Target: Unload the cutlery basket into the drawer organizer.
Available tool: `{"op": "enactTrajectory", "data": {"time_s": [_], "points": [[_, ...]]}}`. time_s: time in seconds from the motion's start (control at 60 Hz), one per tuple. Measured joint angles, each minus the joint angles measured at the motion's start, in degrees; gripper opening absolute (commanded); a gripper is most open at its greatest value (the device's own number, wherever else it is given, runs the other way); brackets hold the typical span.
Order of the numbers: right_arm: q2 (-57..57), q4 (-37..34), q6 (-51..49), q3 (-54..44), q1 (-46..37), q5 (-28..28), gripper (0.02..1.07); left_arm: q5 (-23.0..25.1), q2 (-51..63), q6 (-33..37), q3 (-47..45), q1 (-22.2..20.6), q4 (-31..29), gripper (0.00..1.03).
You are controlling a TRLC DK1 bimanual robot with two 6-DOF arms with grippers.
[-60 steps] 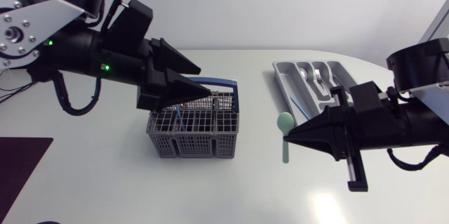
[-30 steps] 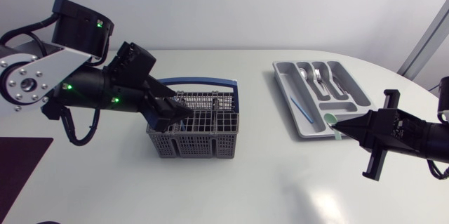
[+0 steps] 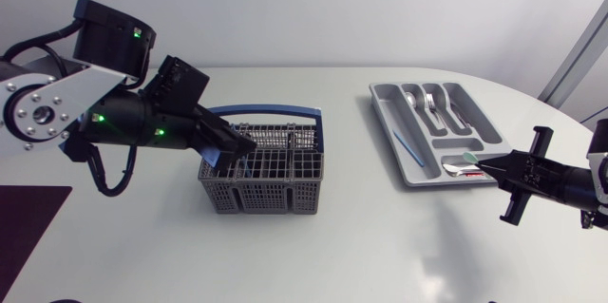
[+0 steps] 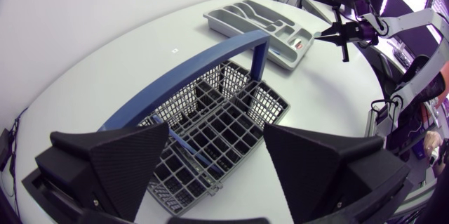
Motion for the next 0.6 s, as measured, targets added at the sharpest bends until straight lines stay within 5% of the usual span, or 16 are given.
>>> {"op": "enactTrajectory", "data": {"time_s": [0.6], "points": [[18.3,21.3,-8.8,4.7,-0.6,10.5,0.1,-3.3,0.0,-1.9,0.0,0.1,0.0,0.98]]}}
